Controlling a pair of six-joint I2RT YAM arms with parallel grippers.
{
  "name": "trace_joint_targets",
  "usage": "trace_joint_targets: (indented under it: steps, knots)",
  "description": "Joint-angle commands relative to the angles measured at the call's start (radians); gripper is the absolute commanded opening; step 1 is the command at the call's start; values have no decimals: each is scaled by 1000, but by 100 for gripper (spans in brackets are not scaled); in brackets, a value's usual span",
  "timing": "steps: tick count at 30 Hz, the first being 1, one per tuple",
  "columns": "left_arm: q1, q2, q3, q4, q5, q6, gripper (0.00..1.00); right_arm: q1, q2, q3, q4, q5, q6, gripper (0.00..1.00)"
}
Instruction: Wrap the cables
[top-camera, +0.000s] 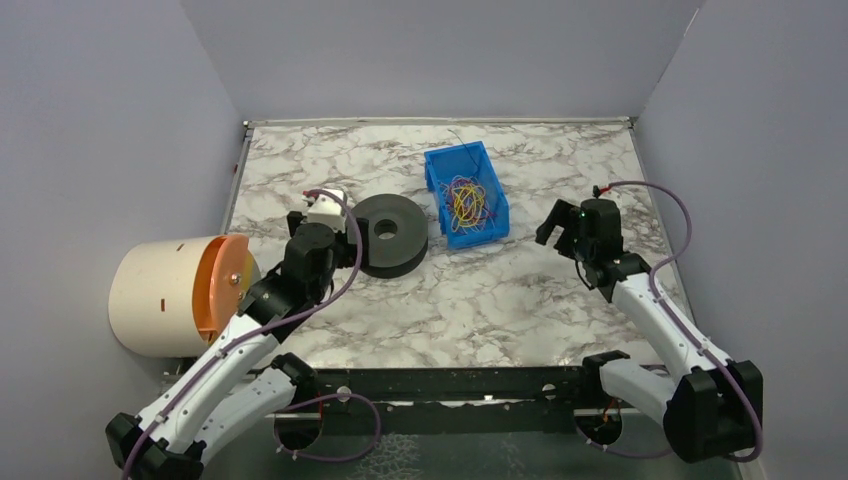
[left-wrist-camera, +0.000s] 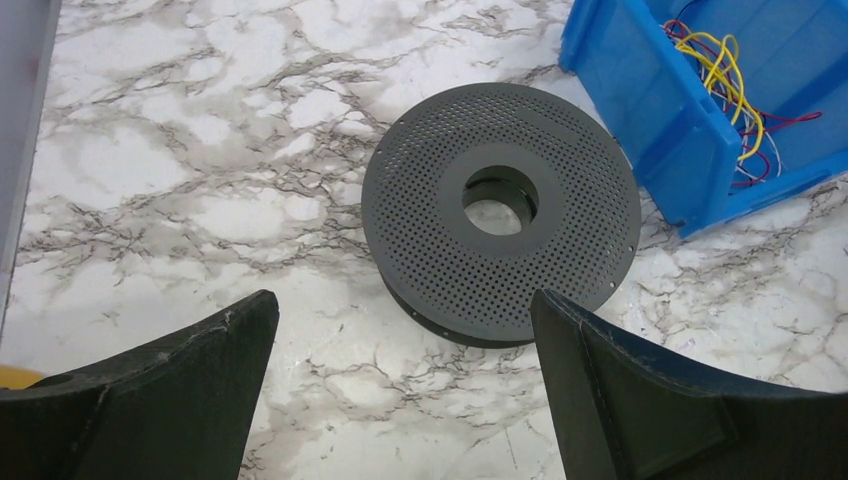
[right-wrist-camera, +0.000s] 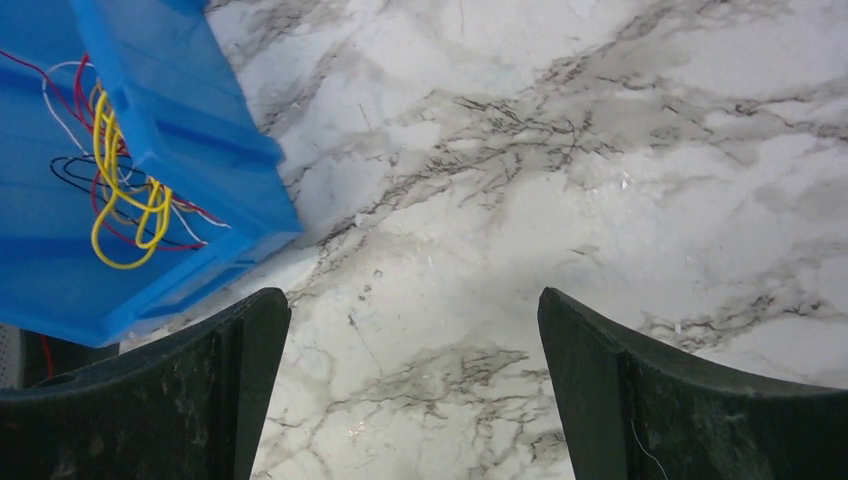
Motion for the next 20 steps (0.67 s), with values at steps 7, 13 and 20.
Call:
trace_joint_targets:
  steps: [7,13,20]
  knots:
    - [8,241,238,2,158,-33,99,-19,-104,98,-37,-62,-54,100]
    - [91,343,379,2,181,-18,99,-19,-197,151,-77,-65,-89,100]
    - [234,241,241,97,366,-49,99,-18,-256,132,-60,-204,-150,100]
